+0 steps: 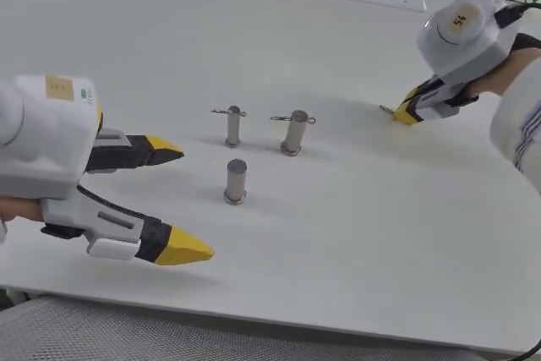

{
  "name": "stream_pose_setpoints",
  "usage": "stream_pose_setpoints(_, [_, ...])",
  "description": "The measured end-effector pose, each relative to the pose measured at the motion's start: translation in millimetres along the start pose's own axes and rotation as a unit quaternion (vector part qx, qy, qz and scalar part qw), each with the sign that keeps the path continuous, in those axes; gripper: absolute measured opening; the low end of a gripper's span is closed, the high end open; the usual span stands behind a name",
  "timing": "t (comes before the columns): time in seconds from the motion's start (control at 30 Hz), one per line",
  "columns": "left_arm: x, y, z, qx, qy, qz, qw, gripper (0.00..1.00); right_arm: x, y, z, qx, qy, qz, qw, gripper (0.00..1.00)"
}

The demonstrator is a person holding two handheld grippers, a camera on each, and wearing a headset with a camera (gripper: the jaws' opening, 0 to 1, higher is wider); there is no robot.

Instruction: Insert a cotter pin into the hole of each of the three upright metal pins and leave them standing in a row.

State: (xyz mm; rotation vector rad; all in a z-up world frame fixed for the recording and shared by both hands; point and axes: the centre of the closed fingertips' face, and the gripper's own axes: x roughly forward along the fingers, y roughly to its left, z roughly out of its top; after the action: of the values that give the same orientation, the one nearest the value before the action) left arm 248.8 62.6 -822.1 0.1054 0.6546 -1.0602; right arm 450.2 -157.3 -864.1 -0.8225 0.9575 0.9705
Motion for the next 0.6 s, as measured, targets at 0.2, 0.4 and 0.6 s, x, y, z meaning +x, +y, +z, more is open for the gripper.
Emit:
stream_pose_setpoints(0.2, [-1.0,0.5,1.9,0.000,-0.006,0.002,1.0000,0.81,4.6,-8.1,-1.0,0.003,-0.005,-0.002,1.0000,0.03])
stream_pose_setpoints(0.4, [-1.2,1.4,4.2,-0.004,-0.012,0.004,0.9999,0.80,4.6,-6.8,-1.9,0.001,-0.007,-0.006,1.0000,0.03])
stream_pose_setpoints(0.6, [-1.6,2.2,6.6,-0.004,-0.016,0.006,0.9998,0.80,1.0,-2.1,-6.1,-0.003,-0.007,-0.009,0.9999,0.02])
